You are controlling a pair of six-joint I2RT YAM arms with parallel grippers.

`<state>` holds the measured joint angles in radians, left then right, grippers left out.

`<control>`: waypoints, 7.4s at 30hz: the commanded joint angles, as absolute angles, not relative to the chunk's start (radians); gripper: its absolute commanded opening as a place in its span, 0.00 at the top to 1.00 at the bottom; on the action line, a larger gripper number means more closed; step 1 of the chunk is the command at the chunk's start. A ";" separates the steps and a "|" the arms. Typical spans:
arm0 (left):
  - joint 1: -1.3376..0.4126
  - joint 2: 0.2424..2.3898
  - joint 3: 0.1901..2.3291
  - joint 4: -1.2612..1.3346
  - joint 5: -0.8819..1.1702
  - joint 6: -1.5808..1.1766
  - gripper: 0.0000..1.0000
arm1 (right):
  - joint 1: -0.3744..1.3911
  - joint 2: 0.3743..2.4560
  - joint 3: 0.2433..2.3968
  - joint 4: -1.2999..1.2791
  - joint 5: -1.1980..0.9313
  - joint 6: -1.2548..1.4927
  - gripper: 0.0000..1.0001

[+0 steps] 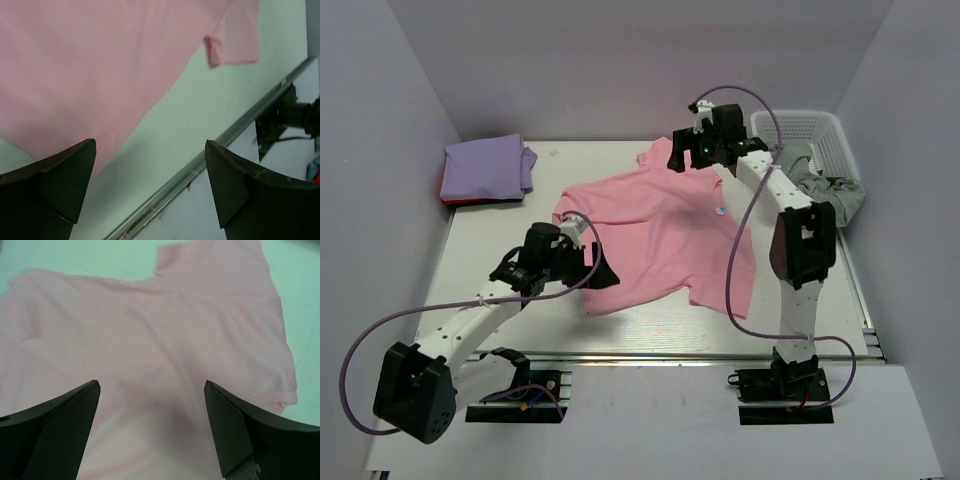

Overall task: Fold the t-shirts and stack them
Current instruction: Flatten out the tshirt

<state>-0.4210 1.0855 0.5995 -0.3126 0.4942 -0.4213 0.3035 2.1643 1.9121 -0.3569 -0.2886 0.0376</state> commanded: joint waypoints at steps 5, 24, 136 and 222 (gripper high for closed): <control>-0.408 1.092 0.724 -0.394 0.151 -0.481 0.00 | 0.348 1.729 1.446 -0.213 -0.220 0.078 0.10; -0.397 1.384 0.769 -0.498 -0.029 -0.572 0.18 | 0.339 1.350 0.704 -0.205 -0.031 0.302 0.10; -0.256 2.088 1.649 -0.319 0.066 -0.191 0.03 | 0.489 1.503 0.954 -0.109 0.092 0.207 0.38; -0.210 1.830 1.568 -0.431 -0.025 -0.150 1.00 | 0.807 1.832 1.218 -0.190 -0.041 0.104 1.00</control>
<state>-0.2195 1.9030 1.5627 -0.4259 -0.0158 -0.1436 0.8028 1.8847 1.2026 -0.1856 -0.0486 0.0990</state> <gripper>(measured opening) 0.026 0.008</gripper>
